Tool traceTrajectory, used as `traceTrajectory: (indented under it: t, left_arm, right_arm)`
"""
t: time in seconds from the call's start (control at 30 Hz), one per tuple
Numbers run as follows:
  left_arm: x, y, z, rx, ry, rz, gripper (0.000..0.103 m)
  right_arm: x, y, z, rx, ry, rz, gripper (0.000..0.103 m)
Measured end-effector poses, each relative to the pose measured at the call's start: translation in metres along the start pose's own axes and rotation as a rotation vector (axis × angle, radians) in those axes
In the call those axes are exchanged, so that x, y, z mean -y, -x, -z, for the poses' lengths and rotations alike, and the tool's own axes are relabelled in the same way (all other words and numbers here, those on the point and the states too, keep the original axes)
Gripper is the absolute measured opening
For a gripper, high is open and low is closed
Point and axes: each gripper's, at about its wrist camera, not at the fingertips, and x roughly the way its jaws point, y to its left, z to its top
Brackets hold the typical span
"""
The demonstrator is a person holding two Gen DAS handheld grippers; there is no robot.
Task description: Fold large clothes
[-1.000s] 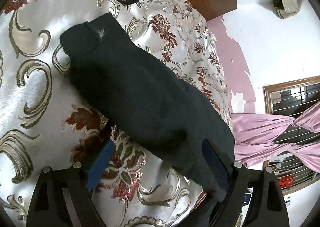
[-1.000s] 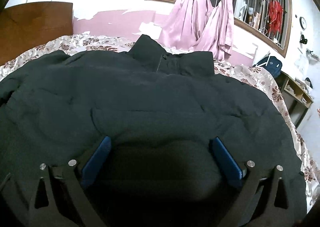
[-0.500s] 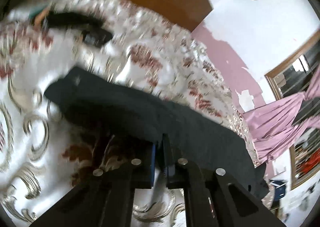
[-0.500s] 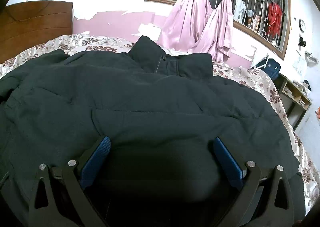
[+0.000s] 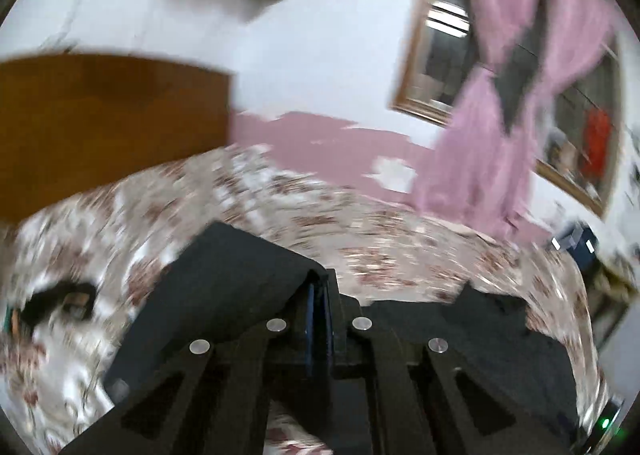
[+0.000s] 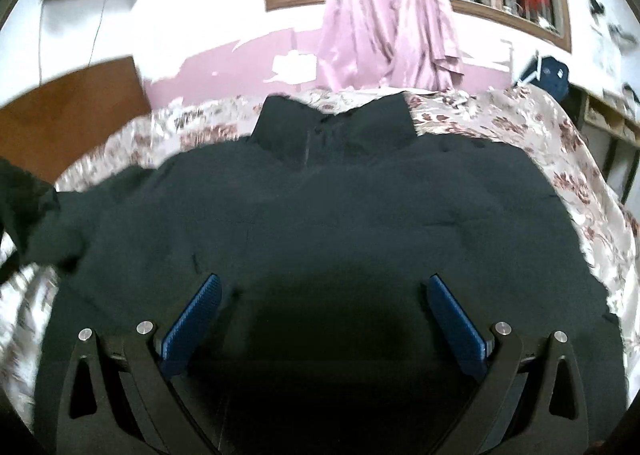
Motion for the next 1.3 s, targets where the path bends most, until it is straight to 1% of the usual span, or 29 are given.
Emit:
traceTrajectory:
  t: [0.1, 0.17, 0.2, 0.27, 0.37, 0.47, 0.53, 0.6, 0.7, 0.77, 0.83, 0.9, 0.93, 0.97, 1.0, 1.03, 1.07, 1.1, 1.17, 1.2, 1.3]
  left_arm:
    - [0.057, 0.005, -0.005, 0.006, -0.143, 0.074, 0.004]
    - [0.101, 0.009, 0.000, -0.001, -0.251, 0.131, 0.004]
    - [0.116, 0.009, 0.004, -0.009, -0.286, 0.151, 0.004]
    - [0.154, 0.008, 0.021, -0.042, -0.364, 0.211, 0.004]
    - [0.191, 0.008, 0.049, -0.090, -0.437, 0.290, 0.004]
    - [0.217, 0.009, 0.084, -0.163, -0.471, 0.350, 0.004]
    - [0.229, 0.007, 0.106, -0.208, -0.496, 0.369, 0.005]
    - [0.240, 0.003, 0.131, -0.271, -0.536, 0.394, 0.005]
    - [0.244, -0.002, 0.161, -0.355, -0.566, 0.413, 0.005]
    - [0.243, -0.003, 0.172, -0.382, -0.570, 0.415, 0.006]
    - [0.241, 0.001, 0.183, -0.414, -0.584, 0.420, 0.009]
    - [0.238, 0.005, 0.190, -0.454, -0.591, 0.450, 0.019]
    - [0.233, 0.009, 0.193, -0.468, -0.583, 0.469, 0.021]
    - [0.229, 0.012, 0.196, -0.474, -0.575, 0.481, 0.028]
    - [0.222, 0.018, 0.197, -0.480, -0.562, 0.496, 0.041]
    - [0.216, 0.021, 0.198, -0.480, -0.550, 0.502, 0.051]
    - [0.207, 0.026, 0.197, -0.475, -0.527, 0.505, 0.074]
    - [0.199, 0.029, 0.196, -0.466, -0.502, 0.505, 0.087]
    - [0.175, 0.038, 0.192, -0.450, -0.447, 0.501, 0.089]
    - [0.169, 0.038, 0.192, -0.454, -0.442, 0.487, 0.089]
    - [0.131, 0.036, 0.189, -0.465, -0.392, 0.397, 0.089]
  right_arm:
    - [0.022, 0.024, -0.008, 0.031, -0.011, 0.005, 0.101]
    - [0.036, 0.037, -0.010, 0.047, -0.018, 0.012, 0.101]
    - [0.044, 0.044, -0.011, 0.055, -0.021, 0.015, 0.101]
    - [0.060, 0.056, -0.011, 0.058, -0.024, 0.025, 0.101]
    - [0.085, 0.072, -0.005, 0.053, -0.025, 0.062, 0.101]
    - [0.112, 0.088, 0.000, 0.067, -0.015, 0.122, 0.101]
    - [0.132, 0.095, 0.002, 0.067, -0.014, 0.159, 0.101]
    - [0.147, 0.099, 0.002, 0.056, -0.028, 0.182, 0.101]
    - [0.162, 0.101, 0.002, 0.036, -0.049, 0.189, 0.101]
    - [0.168, 0.098, 0.005, 0.009, -0.059, 0.185, 0.101]
    - [0.168, 0.094, 0.008, -0.012, -0.054, 0.185, 0.101]
    - [0.166, 0.088, 0.009, -0.039, -0.056, 0.168, 0.101]
    - [0.162, 0.086, 0.012, -0.048, -0.059, 0.160, 0.101]
    - [0.159, 0.084, 0.013, -0.058, -0.063, 0.152, 0.101]
    - [0.154, 0.082, 0.014, -0.065, -0.065, 0.147, 0.101]
    - [0.148, 0.081, 0.015, -0.066, -0.068, 0.145, 0.101]
    - [0.143, 0.080, 0.016, -0.062, -0.070, 0.142, 0.101]
    - [0.135, 0.081, 0.017, -0.051, -0.071, 0.138, 0.101]
    - [0.120, 0.083, 0.019, -0.030, -0.069, 0.125, 0.101]
    - [0.111, 0.083, 0.020, -0.021, -0.066, 0.112, 0.101]
    - [0.081, 0.079, 0.027, -0.020, -0.035, 0.062, 0.101]
